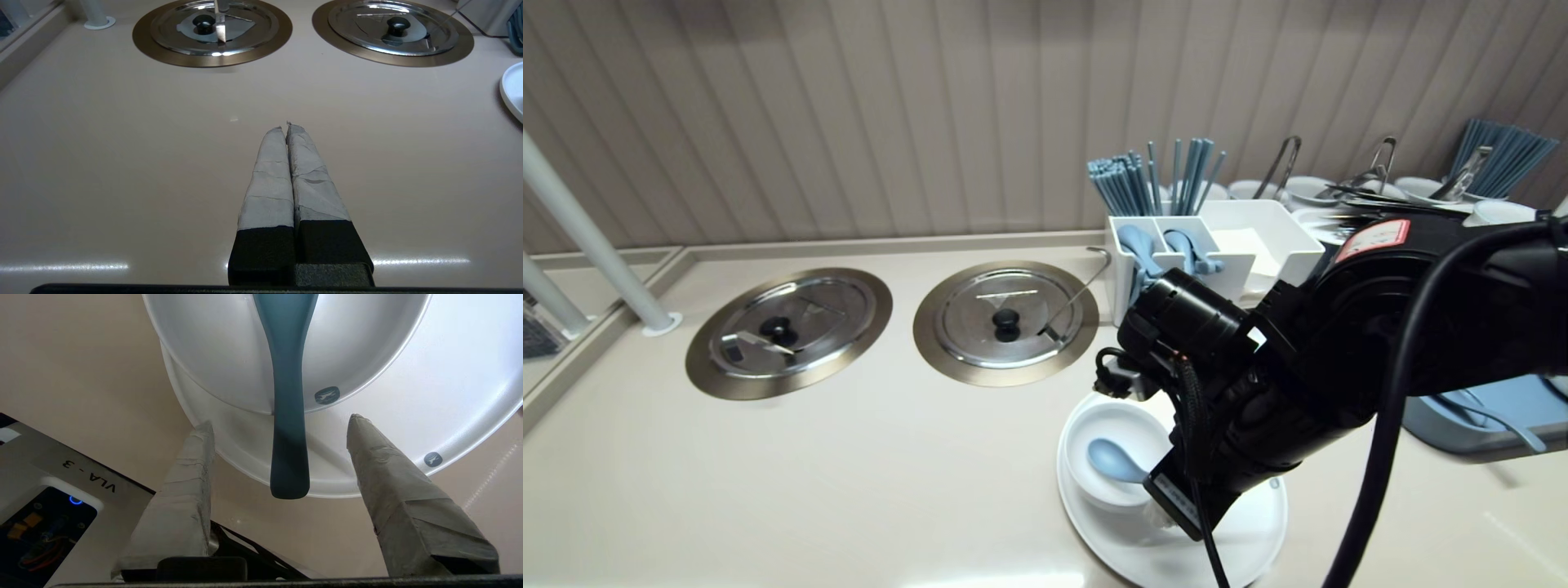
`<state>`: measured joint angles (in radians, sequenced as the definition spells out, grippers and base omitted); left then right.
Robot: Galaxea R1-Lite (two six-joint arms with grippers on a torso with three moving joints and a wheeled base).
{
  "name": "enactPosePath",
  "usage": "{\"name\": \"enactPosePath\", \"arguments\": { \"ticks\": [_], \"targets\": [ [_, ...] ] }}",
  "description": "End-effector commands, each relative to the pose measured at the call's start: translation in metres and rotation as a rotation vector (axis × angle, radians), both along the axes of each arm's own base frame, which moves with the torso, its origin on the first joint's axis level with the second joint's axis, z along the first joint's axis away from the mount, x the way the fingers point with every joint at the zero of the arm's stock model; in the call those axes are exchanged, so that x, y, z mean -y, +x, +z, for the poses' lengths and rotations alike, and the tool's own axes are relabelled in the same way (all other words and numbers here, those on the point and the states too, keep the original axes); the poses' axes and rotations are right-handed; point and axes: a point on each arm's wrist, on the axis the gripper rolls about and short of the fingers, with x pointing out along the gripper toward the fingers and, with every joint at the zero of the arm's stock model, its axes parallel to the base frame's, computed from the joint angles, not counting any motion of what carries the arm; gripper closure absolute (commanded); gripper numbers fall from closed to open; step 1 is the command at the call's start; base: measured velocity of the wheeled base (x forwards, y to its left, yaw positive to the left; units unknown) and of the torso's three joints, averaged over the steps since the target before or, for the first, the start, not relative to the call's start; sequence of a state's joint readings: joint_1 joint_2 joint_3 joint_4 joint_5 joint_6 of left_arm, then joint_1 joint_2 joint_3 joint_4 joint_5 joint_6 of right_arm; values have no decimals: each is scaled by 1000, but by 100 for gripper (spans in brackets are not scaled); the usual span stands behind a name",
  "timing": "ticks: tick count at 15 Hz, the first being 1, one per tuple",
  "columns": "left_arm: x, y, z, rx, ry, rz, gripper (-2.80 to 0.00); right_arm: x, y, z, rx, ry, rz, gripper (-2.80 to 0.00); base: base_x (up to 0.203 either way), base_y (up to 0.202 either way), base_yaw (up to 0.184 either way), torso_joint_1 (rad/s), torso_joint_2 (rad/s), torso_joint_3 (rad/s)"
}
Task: Pick the spoon and place it in the bowl, then pick the chopsticks and place it on the plate
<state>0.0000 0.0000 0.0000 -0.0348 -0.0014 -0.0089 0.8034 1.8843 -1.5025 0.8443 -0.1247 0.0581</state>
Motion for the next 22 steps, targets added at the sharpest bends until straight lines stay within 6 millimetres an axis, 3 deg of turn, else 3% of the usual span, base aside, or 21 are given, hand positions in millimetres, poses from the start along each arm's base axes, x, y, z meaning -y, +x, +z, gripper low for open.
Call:
{"name": "enactPosePath", "arguments": {
  "ticks": [1, 8, 14, 22],
  "targets": [
    [0, 1, -2, -7, 0, 0, 0, 1, -1, 4, 9, 9, -3, -280, 0, 0, 0, 0, 0, 0],
    [0, 1, -2, -7, 1, 0, 0, 3, -3, 17, 62, 79, -24, -280, 0, 0, 0, 0, 0, 0],
    [0, 1, -2, -6, 3, 0, 0, 23, -13, 53, 151, 173, -47, -280, 0, 0, 0, 0, 0, 0],
    [0, 1, -2, -7, 3, 0, 0, 20, -7, 44, 129, 150, -53, -280, 0, 0, 0, 0, 0, 0]
  ]
}}
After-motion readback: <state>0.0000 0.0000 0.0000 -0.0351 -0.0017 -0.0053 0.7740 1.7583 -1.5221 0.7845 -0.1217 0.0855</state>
